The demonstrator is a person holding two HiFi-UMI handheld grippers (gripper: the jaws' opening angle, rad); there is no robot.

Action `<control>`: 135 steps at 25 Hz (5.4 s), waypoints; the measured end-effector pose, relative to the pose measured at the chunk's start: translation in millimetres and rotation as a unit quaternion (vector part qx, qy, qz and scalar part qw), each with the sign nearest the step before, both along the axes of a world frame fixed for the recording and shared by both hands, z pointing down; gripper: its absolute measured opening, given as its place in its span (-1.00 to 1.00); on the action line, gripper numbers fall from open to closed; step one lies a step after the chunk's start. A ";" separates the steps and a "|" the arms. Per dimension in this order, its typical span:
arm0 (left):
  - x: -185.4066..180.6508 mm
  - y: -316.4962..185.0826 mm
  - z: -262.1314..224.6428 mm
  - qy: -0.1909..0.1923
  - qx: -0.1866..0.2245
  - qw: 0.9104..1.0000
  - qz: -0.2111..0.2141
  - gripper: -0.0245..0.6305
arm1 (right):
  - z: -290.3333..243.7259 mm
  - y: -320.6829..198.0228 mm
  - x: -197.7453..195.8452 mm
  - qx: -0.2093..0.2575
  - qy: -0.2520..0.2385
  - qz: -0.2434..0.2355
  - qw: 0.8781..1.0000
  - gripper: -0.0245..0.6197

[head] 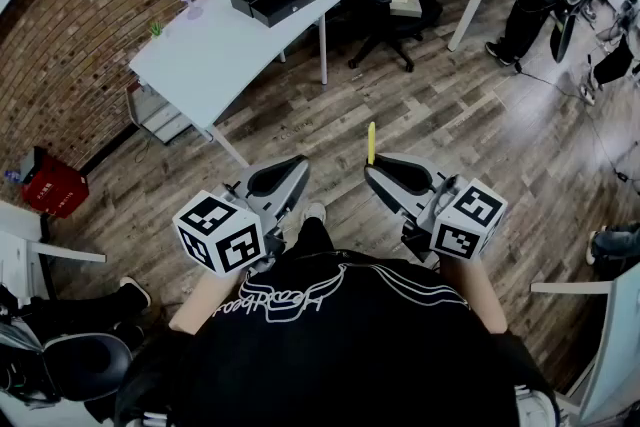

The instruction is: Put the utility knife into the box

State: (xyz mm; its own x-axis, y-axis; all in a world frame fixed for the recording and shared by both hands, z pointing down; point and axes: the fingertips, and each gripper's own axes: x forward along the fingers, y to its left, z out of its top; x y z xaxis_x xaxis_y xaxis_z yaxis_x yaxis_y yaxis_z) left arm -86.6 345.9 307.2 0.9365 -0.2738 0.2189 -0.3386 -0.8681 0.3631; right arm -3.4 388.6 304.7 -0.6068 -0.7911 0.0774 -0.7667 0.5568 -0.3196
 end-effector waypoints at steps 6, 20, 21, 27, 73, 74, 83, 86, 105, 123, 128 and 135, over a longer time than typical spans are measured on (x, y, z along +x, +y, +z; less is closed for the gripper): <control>3.3 -3.2 6.8 -0.002 0.001 1.000 0.005 -0.83 | 6.5 -1.0 5.4 0.000 0.003 0.012 1.000 -0.71; 36.6 -79.7 30.9 -0.005 -0.021 1.000 0.012 -0.83 | 32.5 -75.6 36.6 -0.038 0.004 0.023 0.999 -0.71; 38.1 -89.8 32.1 -0.005 -0.023 1.000 0.012 -0.83 | 33.3 -85.8 38.1 -0.041 0.004 0.023 0.999 -0.71; 47.9 -165.4 45.3 -0.010 -0.048 0.999 0.009 -0.83 | 43.0 -157.8 47.9 -0.063 0.001 0.022 0.998 -0.71; 72.3 -553.0 93.6 -0.039 -0.115 0.984 -0.127 -0.83 | 100.2 -577.1 89.6 -0.124 0.179 -0.102 0.971 -0.71; 71.6 -560.4 93.9 -0.039 -0.115 0.983 -0.134 -0.83 | 102.0 -585.9 88.7 -0.124 0.181 -0.111 0.969 -0.71; 62.7 -618.1 89.7 -0.040 -0.111 0.975 -0.190 -0.83 | 122.0 -658.8 81.7 -0.126 0.246 -0.175 0.945 -0.71; 57.6 -629.7 89.3 -0.040 -0.110 0.971 -0.210 -0.83 | 132.4 -675.9 79.6 -0.129 0.270 -0.201 0.933 -0.71; 19.4 -657.8 111.4 -0.023 -0.119 0.932 -0.342 -0.83 | 251.6 -720.7 68.8 -0.169 0.465 -0.364 0.789 -0.71; -0.1 -657.2 137.8 -0.015 -0.139 0.913 -0.384 -0.83 | 303.1 -739.5 59.7 -0.175 0.560 -0.406 0.700 -0.71; -3.2 -655.0 139.5 -0.013 -0.142 0.909 -0.392 -0.83 | 303.7 -736.9 59.2 -0.176 0.560 -0.416 0.695 -0.70; 1.1 -654.4 140.5 -0.019 -0.141 0.913 -0.384 -0.83 | 298.2 -748.3 68.7 -0.185 0.558 -0.386 0.711 -0.40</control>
